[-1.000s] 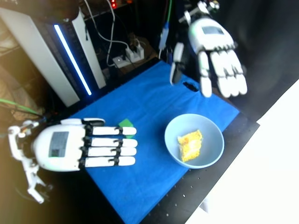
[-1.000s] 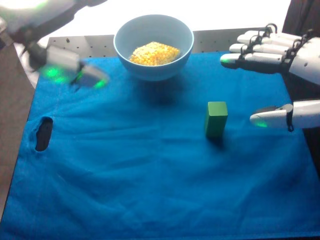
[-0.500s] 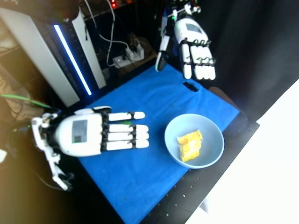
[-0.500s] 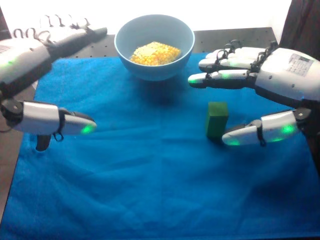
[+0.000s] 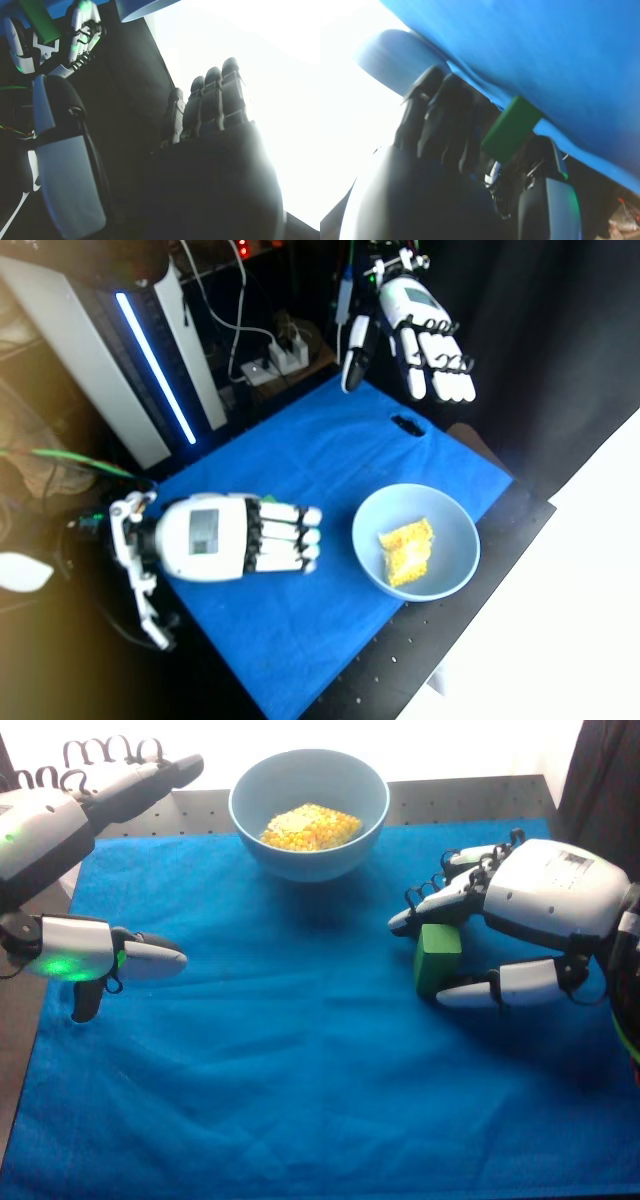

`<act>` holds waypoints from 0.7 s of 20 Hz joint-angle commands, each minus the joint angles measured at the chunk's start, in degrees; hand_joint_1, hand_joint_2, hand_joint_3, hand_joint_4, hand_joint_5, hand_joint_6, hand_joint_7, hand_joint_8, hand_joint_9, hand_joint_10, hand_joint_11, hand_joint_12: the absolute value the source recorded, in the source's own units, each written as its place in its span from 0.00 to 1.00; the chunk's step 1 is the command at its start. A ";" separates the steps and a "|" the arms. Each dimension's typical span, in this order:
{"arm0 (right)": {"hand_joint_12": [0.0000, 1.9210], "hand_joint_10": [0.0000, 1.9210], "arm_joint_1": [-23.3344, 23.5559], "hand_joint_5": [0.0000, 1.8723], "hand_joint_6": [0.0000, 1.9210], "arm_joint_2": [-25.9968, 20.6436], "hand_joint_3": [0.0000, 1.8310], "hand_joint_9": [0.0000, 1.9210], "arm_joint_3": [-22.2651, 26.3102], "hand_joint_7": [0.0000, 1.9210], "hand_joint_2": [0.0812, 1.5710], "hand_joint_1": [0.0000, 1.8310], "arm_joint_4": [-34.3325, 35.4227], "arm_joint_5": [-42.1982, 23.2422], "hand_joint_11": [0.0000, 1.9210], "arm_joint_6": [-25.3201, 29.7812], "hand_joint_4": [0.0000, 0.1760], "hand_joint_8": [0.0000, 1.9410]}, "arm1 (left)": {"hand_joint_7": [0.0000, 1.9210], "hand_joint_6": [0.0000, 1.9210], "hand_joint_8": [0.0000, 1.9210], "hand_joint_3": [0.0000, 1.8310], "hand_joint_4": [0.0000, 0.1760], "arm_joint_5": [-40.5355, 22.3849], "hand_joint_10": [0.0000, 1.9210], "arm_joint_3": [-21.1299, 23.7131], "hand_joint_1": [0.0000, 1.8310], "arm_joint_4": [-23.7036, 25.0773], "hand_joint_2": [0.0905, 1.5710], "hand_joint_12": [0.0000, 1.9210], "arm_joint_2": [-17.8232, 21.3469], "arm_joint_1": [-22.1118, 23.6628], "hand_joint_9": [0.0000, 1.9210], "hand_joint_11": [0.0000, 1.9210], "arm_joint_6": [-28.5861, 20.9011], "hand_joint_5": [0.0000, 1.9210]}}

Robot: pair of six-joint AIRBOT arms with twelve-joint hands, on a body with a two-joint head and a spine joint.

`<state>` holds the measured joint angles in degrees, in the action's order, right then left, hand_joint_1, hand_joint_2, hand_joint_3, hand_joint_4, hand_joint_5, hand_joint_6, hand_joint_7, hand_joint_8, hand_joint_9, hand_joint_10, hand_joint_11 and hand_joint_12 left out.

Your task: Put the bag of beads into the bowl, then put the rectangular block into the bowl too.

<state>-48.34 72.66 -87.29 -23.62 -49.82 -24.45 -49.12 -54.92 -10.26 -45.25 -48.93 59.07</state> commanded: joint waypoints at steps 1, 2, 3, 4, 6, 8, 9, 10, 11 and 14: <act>0.77 0.35 0.90 0.46 0.00 0.33 0.00 0.46 -0.29 0.56 0.68 0.45 1.90 -5.12 0.29 0.05 0.00 0.03 | 0.01 0.00 0.00 0.00 0.65 -6.92 0.00 -0.16 0.48 -0.03 0.54 0.00 -0.39 0.24 0.00 0.00 -0.16 0.02; 0.79 0.44 0.91 0.48 0.00 0.33 0.00 0.45 -0.34 0.58 0.68 0.45 1.90 -5.07 0.30 0.05 0.00 0.03 | 0.01 0.00 0.00 0.00 0.64 -6.81 0.00 -0.16 0.48 -0.03 0.54 0.00 -0.43 0.24 0.00 0.00 -0.16 0.02; 0.81 0.49 0.91 0.51 0.42 0.33 0.00 0.46 -0.39 0.62 0.71 0.53 1.90 -5.05 0.33 0.05 0.76 0.03 | 0.01 0.00 0.00 0.00 0.61 -6.63 0.00 -0.16 0.47 -0.03 0.54 0.00 -0.48 0.24 0.00 0.00 -0.16 0.02; 0.82 0.52 0.93 0.49 0.53 0.31 0.00 0.47 -0.39 0.64 0.71 0.54 1.91 -5.05 0.34 0.05 0.95 0.04 | 0.01 0.00 0.00 0.00 0.60 -6.58 0.00 -0.16 0.47 -0.03 0.54 0.00 -0.51 0.23 0.00 0.00 -0.16 0.02; 0.86 0.59 0.95 0.49 0.55 0.31 0.00 0.48 -0.38 0.65 0.71 0.54 1.94 -5.06 0.35 0.05 0.98 0.12 | 0.01 0.00 0.00 0.00 0.63 -6.61 0.00 -0.15 0.46 -0.03 0.54 0.00 -0.55 0.21 0.00 0.00 -0.17 0.02; 0.85 0.60 0.97 0.50 0.54 0.31 0.00 0.46 -0.31 0.59 0.70 0.54 1.96 -5.06 0.33 0.05 1.00 0.28 | 0.02 0.00 0.00 0.00 0.61 -6.51 0.00 -0.15 0.46 -0.03 0.54 0.00 -0.63 0.19 0.00 0.00 -0.17 0.03; 0.84 0.58 0.99 0.51 0.53 0.31 0.00 0.48 -0.27 0.59 0.70 0.55 2.00 -5.06 0.34 0.05 1.00 0.29 | 0.02 0.00 0.00 0.00 0.70 -6.37 0.00 -0.15 0.46 -0.03 0.54 0.00 -0.69 0.16 0.00 0.00 -0.17 0.03; 0.82 0.51 1.02 0.52 0.51 0.31 0.00 0.49 -0.23 0.61 0.69 0.56 2.06 -5.07 0.32 0.05 0.80 0.23 | 0.02 0.00 0.00 0.00 0.74 -6.18 0.00 -0.15 0.47 -0.03 0.54 0.00 -0.74 0.09 0.01 0.00 -0.17 0.03; 0.81 0.50 1.13 0.54 0.48 0.28 0.00 0.51 -0.23 0.63 0.68 0.57 2.06 -5.12 0.32 0.05 0.81 0.22 | 0.02 0.00 0.00 0.00 0.70 -6.05 0.00 -0.15 0.48 -0.07 0.54 0.00 -0.80 -0.01 0.01 0.01 -0.19 0.03; 0.81 0.51 2.40 0.53 0.52 0.05 0.00 0.59 -0.26 0.69 0.70 0.57 1.76 -7.86 0.41 0.05 0.37 0.21 | 0.02 0.00 0.00 0.00 0.65 -5.94 0.00 -0.16 0.49 -0.14 0.55 0.01 -0.91 -0.29 0.01 0.01 -0.19 0.03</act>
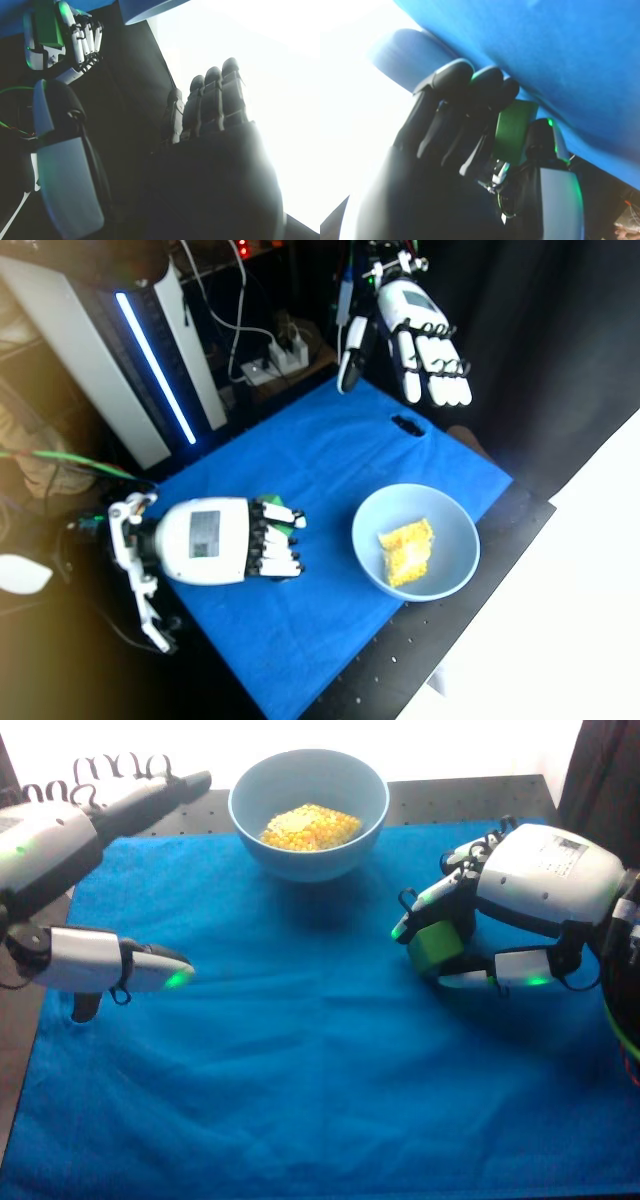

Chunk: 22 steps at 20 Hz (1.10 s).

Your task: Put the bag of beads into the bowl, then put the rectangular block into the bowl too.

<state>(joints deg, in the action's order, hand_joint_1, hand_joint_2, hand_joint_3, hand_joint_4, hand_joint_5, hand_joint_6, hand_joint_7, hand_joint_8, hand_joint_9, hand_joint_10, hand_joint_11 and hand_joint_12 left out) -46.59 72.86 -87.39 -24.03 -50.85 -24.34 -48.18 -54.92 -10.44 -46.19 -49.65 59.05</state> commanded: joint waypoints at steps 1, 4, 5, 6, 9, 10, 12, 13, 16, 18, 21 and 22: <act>0.85 0.61 1.43 0.56 0.37 -0.35 0.01 0.58 -0.02 0.67 0.75 0.45 2.17 -8.00 0.44 -0.06 0.00 0.32 | 0.03 0.00 0.00 0.00 0.63 -6.89 0.00 -0.16 0.49 0.00 0.55 0.01 0.03 0.37 0.01 0.01 -0.18 0.04; 0.84 0.67 5.35 0.56 0.30 -2.07 0.00 0.54 0.72 0.58 0.81 0.43 2.10 -10.55 0.45 -0.06 0.00 0.48 | 0.04 0.00 0.01 0.00 0.68 -7.03 0.00 -0.16 0.50 -0.25 0.55 0.01 0.03 0.20 0.01 0.01 -0.20 0.04; 0.88 0.72 7.30 0.55 0.29 -2.15 0.00 0.51 0.62 0.55 0.83 0.44 2.08 -10.74 0.44 -0.06 0.00 0.55 | 0.04 0.00 0.00 0.00 0.69 -7.16 0.00 -0.16 0.51 -0.38 0.55 0.01 0.02 0.14 0.01 0.00 -0.20 0.04; 0.96 0.82 11.08 0.50 0.37 -2.15 0.00 0.50 -0.37 0.51 0.85 0.38 2.10 -10.72 0.46 -0.06 0.00 0.65 | 0.04 0.00 0.00 0.00 0.68 -7.50 0.00 -0.16 0.50 -0.68 0.55 0.01 -0.08 0.00 0.02 0.00 -0.21 0.04; 0.98 0.89 15.50 0.41 0.55 -1.01 0.00 0.47 -3.45 0.45 0.89 0.31 2.16 -10.26 0.46 -0.06 0.00 0.73 | 0.04 0.00 0.00 0.00 0.63 -7.52 0.01 -0.24 0.51 -0.80 0.55 0.01 -0.28 -0.11 0.02 0.00 -0.21 0.05; 0.98 0.90 19.57 0.39 0.60 4.28 0.00 0.47 -8.90 0.44 0.90 0.30 2.62 -7.15 0.47 -0.06 0.00 0.75 | 0.04 0.00 0.00 0.00 0.63 -7.53 0.00 -0.40 0.51 -0.80 0.55 0.01 -0.33 -0.10 0.02 0.00 -0.32 0.05; 0.98 0.90 22.70 0.39 0.60 15.01 0.00 0.47 -19.04 0.44 0.90 0.30 0.80 2.39 0.47 -0.06 0.00 0.75 | 0.04 0.00 0.00 0.00 0.63 -8.25 0.00 -1.26 0.51 -0.09 0.55 0.02 -0.80 0.20 0.03 0.00 -1.42 0.05; 0.98 0.90 22.74 0.39 0.60 15.58 0.00 0.47 -19.67 0.44 0.90 0.30 0.55 3.05 0.47 -0.06 0.00 0.75 | 0.04 0.00 0.00 0.00 0.63 -8.34 0.00 -1.40 0.51 0.09 0.55 0.02 -0.89 0.29 0.03 0.00 -1.76 0.05; 0.98 0.90 22.72 0.39 0.60 17.32 0.00 0.47 -22.11 0.44 0.90 0.30 -0.40 6.24 0.47 -0.06 0.00 0.75 | 0.04 0.00 0.00 0.00 0.63 -8.84 0.00 -1.81 0.51 0.79 0.55 0.02 -1.18 0.79 0.03 0.00 -2.74 0.05; 0.98 0.90 22.72 0.39 0.60 17.31 0.00 0.47 -22.87 0.44 0.90 0.30 -0.45 7.42 0.47 -0.06 0.00 0.75 | 0.04 0.00 0.00 0.00 0.63 -9.25 0.00 -1.78 0.51 0.81 0.55 0.02 -1.14 0.79 0.03 0.00 -2.88 0.05; 0.91 0.78 22.72 0.56 0.38 17.29 0.00 0.57 -22.85 0.57 0.80 0.44 -0.45 7.59 0.52 -0.06 0.00 0.62 | 0.04 0.00 0.00 0.00 0.68 -9.62 0.00 -1.81 0.50 0.73 0.55 0.04 -1.15 0.76 0.02 0.00 -3.09 0.05; 0.90 0.77 22.72 0.58 0.34 17.29 0.00 0.58 -22.74 0.58 0.80 0.45 -0.45 7.59 0.53 -0.06 0.00 0.60 | 0.04 0.00 0.00 0.00 0.68 -9.76 0.00 -1.81 0.50 0.66 0.55 0.04 -1.15 0.75 0.02 0.00 -3.11 0.05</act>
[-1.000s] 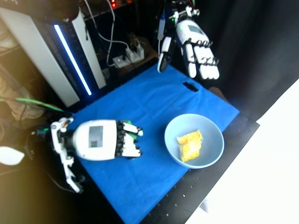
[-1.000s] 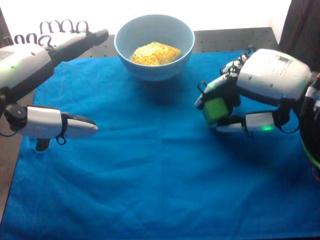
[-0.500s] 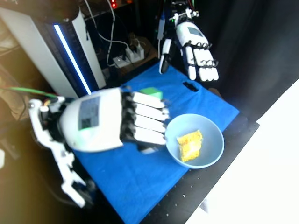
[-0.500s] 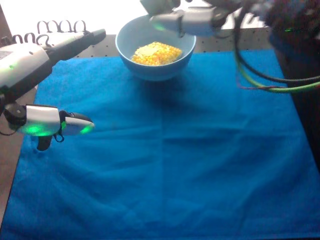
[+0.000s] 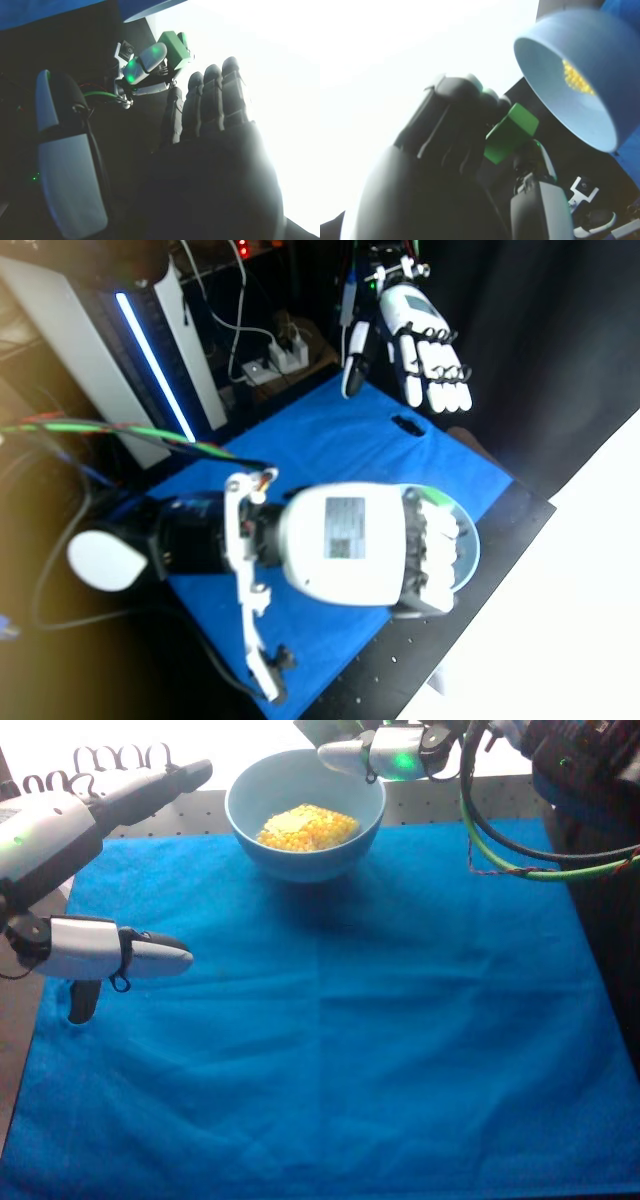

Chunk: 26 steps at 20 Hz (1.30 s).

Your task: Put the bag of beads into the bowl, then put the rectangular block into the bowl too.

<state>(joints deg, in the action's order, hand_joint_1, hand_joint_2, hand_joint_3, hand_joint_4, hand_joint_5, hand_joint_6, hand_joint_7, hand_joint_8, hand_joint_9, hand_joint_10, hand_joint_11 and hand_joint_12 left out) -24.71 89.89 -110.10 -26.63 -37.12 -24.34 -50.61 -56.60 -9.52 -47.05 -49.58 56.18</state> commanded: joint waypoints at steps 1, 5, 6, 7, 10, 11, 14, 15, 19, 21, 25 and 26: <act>0.90 0.76 0.83 0.59 0.33 0.26 0.00 0.58 0.18 0.58 0.80 0.45 2.15 -6.15 0.53 -0.06 0.00 0.60 | 0.04 0.00 0.00 0.00 0.68 -7.51 0.00 -0.12 0.50 -0.31 0.54 0.04 -0.30 0.69 0.02 0.00 -0.31 0.05; 0.47 0.28 0.83 0.12 0.05 0.26 0.00 0.12 0.67 0.11 0.62 0.30 1.45 -6.25 0.11 -0.06 0.60 0.21 | 0.03 0.00 0.00 0.00 0.77 -7.86 0.00 -0.17 0.48 -0.55 0.58 0.02 -0.31 0.66 0.01 0.00 -0.33 0.02; 0.19 0.08 0.83 0.02 0.01 0.25 0.00 0.03 1.31 0.03 0.57 0.27 0.28 -6.28 0.02 -0.06 0.92 0.06 | 0.03 0.00 0.00 0.01 0.81 -8.06 0.00 -0.16 0.47 -0.61 0.58 0.00 -0.31 0.66 0.00 0.00 -0.34 0.02; 0.04 0.02 0.84 0.00 0.00 -0.12 0.00 0.01 1.88 0.00 0.55 0.25 -0.06 -6.70 0.00 -0.06 0.98 0.01 | 0.02 0.00 0.00 0.01 0.75 -8.32 0.00 -0.15 0.46 -0.71 0.58 0.00 -0.30 0.61 0.00 0.00 -0.34 0.01; 0.00 0.00 0.83 0.00 0.00 -1.16 0.00 0.00 2.50 0.00 0.52 0.22 -0.06 -7.18 0.00 -0.06 1.00 0.00 | 0.02 0.00 0.00 0.00 0.75 -8.73 0.00 -0.06 0.45 -1.05 0.57 0.00 -0.25 0.28 0.00 0.01 -0.34 0.01; 0.00 0.00 0.83 0.00 0.00 -1.19 0.00 0.00 2.65 0.00 0.52 0.22 -0.05 -7.15 0.00 -0.06 1.00 0.00 | 0.02 0.00 0.00 0.00 0.75 -8.73 0.00 0.01 0.45 -1.05 0.57 0.00 -0.24 0.25 0.00 0.00 -0.35 0.01; 0.00 0.00 0.80 0.00 0.00 -2.33 0.00 0.00 3.44 0.00 0.50 0.28 0.06 -7.15 0.00 -0.06 1.00 0.00 | 0.03 0.00 0.00 0.00 0.84 -9.14 0.00 0.28 0.45 -1.20 0.56 0.00 -0.02 -0.07 0.01 0.00 -0.43 0.02; 0.00 0.00 0.76 0.00 0.00 -2.90 0.00 0.00 3.83 0.00 0.50 0.28 0.08 -7.25 0.00 -0.06 1.00 0.00 | 0.02 0.00 0.00 0.00 0.82 -9.57 0.00 0.40 0.45 -1.31 0.56 0.00 0.21 -0.21 0.01 0.00 -0.50 0.02; 0.00 0.00 -2.43 0.00 0.00 -9.14 0.00 0.00 9.06 0.00 0.51 0.30 5.08 -14.77 0.00 -0.06 1.00 0.00 | 0.03 0.00 0.01 0.00 0.90 -14.31 0.01 2.02 0.43 -1.80 0.56 0.00 2.12 -2.22 0.02 0.01 -1.30 0.00; 0.00 0.00 -5.81 0.00 0.00 -13.90 0.00 0.00 13.97 0.00 0.50 0.30 9.42 -20.93 0.00 -0.06 1.00 0.00 | 0.03 0.00 0.00 0.00 0.92 -18.68 0.01 3.34 0.39 -1.85 0.55 0.00 3.49 -4.04 0.03 0.00 -2.72 0.00; 0.00 0.00 -16.41 0.00 0.00 -22.68 0.00 0.00 23.95 0.00 0.52 0.26 21.24 -34.34 0.00 -0.06 1.00 0.00 | 0.01 0.00 0.00 0.00 0.79 -27.97 0.00 7.00 0.43 -3.33 0.56 0.00 6.18 -10.25 0.01 0.00 -3.35 0.00; 0.00 0.00 -20.52 0.00 0.00 -25.07 0.01 0.00 27.56 0.00 0.56 0.34 25.54 -39.60 0.00 -0.06 1.00 0.00 | 0.00 0.00 0.00 0.00 0.65 -30.98 0.00 7.88 0.42 -3.88 0.56 0.00 6.58 -12.66 0.01 0.00 -4.14 0.00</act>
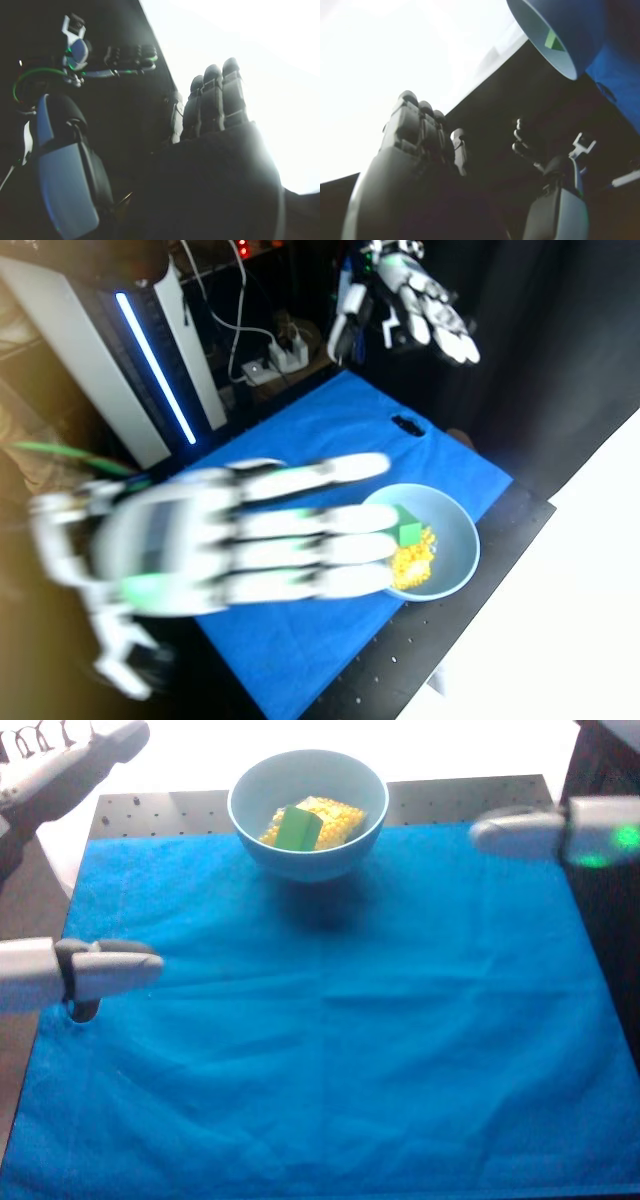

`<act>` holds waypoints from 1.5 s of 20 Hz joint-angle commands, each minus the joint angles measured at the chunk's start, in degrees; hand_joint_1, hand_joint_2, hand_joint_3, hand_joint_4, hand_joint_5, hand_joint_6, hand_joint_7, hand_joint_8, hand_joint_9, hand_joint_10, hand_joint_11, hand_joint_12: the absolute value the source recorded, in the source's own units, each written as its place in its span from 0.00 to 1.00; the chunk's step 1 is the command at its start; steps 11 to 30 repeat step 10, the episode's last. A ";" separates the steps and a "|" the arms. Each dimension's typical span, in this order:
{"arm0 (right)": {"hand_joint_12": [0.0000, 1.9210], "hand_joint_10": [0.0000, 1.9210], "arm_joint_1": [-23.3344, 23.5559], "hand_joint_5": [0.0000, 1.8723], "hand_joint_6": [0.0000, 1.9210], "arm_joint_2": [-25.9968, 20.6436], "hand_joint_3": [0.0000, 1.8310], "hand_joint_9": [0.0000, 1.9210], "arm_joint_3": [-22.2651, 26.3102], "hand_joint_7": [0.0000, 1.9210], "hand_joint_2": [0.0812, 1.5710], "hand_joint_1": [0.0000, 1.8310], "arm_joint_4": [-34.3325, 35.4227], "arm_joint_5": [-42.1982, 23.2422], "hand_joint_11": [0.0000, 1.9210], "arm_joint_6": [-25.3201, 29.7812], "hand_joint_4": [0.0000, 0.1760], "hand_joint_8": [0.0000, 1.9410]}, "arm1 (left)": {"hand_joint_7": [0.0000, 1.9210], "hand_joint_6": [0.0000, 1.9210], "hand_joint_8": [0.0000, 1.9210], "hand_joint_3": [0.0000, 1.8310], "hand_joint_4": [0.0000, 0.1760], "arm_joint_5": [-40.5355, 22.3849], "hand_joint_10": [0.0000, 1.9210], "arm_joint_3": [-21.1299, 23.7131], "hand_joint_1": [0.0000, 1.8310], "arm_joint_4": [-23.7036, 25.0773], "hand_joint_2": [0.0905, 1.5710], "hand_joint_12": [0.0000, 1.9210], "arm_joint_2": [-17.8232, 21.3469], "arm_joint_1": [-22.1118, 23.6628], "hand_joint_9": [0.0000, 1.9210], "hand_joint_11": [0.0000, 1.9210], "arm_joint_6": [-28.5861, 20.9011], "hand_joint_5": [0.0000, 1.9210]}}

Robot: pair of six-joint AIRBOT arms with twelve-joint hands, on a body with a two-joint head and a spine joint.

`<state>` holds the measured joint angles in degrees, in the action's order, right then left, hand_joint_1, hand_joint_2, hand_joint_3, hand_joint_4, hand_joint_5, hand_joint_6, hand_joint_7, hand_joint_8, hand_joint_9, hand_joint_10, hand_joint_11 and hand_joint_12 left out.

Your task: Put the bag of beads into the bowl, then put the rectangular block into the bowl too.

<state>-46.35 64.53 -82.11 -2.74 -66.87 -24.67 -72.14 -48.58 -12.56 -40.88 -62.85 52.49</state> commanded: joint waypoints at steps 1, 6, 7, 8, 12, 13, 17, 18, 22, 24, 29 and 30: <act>0.00 0.00 -2.30 0.00 0.00 -1.34 0.00 0.00 2.22 0.00 0.54 0.34 4.62 -13.52 0.00 0.27 1.00 0.00 | 0.00 0.00 0.00 0.00 0.68 -11.45 0.00 0.42 0.40 -1.39 0.56 0.00 0.61 -0.97 0.00 0.00 -0.91 0.00; 0.00 0.00 -18.59 0.00 0.00 -4.58 0.00 0.00 12.23 0.00 0.55 0.26 17.44 -30.52 0.00 0.27 1.00 0.00 | 0.00 0.00 0.00 0.00 0.77 -19.53 0.00 2.14 0.28 -4.09 0.57 0.02 0.64 -6.73 0.01 0.05 -3.17 0.00; 0.00 0.00 -20.30 0.00 0.00 -4.70 0.01 0.00 13.42 0.00 0.56 0.28 18.67 -32.36 0.00 0.27 1.00 0.00 | 0.00 0.00 0.00 0.01 0.74 -20.27 0.00 2.33 0.23 -4.20 0.58 0.03 0.41 -6.99 0.01 0.05 -3.17 0.00; 0.00 0.00 -21.32 0.00 0.00 -4.75 0.01 0.00 14.20 0.00 0.56 0.25 19.32 -33.70 0.00 0.27 1.00 0.00 | 0.01 0.00 0.00 0.00 0.80 -21.12 0.01 2.40 0.19 -4.32 0.58 0.19 0.10 -7.22 0.02 0.01 -3.17 0.00; 0.00 0.00 -21.73 0.00 0.00 -4.74 0.00 0.00 15.10 0.00 0.56 0.25 19.75 -34.08 0.00 0.27 1.00 0.00 | 0.00 0.00 0.00 0.01 0.71 -22.97 0.00 2.49 0.17 -4.68 0.60 0.31 -0.47 -7.79 0.02 0.00 -3.47 0.00; 0.00 0.00 -21.73 0.00 0.00 -4.74 0.00 0.00 15.10 0.00 0.56 0.25 19.75 -34.08 0.00 0.27 1.00 0.00 | 0.00 0.00 0.00 0.01 0.71 -22.97 0.00 2.49 0.17 -4.68 0.60 0.31 -0.47 -7.79 0.02 0.00 -3.47 0.00; 0.00 0.00 -21.73 0.00 0.00 -4.74 0.00 0.00 15.10 0.00 0.56 0.25 19.75 -34.08 0.00 0.27 1.00 0.00 | 0.00 0.00 0.00 0.01 0.71 -22.97 0.00 2.49 0.17 -4.68 0.60 0.31 -0.47 -7.79 0.02 0.00 -3.47 0.00; 0.00 0.00 -21.73 0.00 0.00 -4.74 0.00 0.00 15.10 0.00 0.56 0.25 19.75 -34.08 0.00 0.27 1.00 0.00 | 0.00 0.00 0.00 0.01 0.71 -22.97 0.00 2.49 0.17 -4.68 0.60 0.31 -0.47 -7.79 0.02 0.00 -3.47 0.00; 0.00 0.00 -21.73 0.00 0.00 -4.74 0.00 0.00 15.10 0.00 0.56 0.25 19.75 -34.08 0.00 0.27 1.00 0.00 | 0.00 0.00 0.00 0.01 0.71 -22.97 0.00 2.49 0.17 -4.68 0.60 0.31 -0.47 -7.79 0.02 0.00 -3.47 0.00; 0.00 0.00 -21.73 0.00 0.00 -4.74 0.00 0.00 15.10 0.00 0.56 0.25 19.75 -34.08 0.00 0.27 1.00 0.00 | 0.00 0.00 0.00 0.01 0.71 -22.97 0.00 2.49 0.17 -4.68 0.60 0.31 -0.47 -7.79 0.02 0.00 -3.47 0.00; 0.00 0.00 -21.73 0.00 0.00 -4.74 0.00 0.00 15.10 0.00 0.56 0.25 19.75 -34.08 0.00 0.27 1.00 0.00 | 0.00 0.00 0.00 0.01 0.71 -22.97 0.00 2.49 0.17 -4.68 0.60 0.31 -0.47 -7.79 0.02 0.00 -3.47 0.00; 0.00 0.00 -21.73 0.00 0.00 -4.74 0.00 0.00 15.10 0.00 0.56 0.25 19.75 -34.08 0.00 0.27 1.00 0.00 | 0.00 0.00 0.00 0.01 0.71 -22.97 0.00 2.49 0.17 -4.68 0.60 0.31 -0.47 -7.79 0.02 0.00 -3.47 0.00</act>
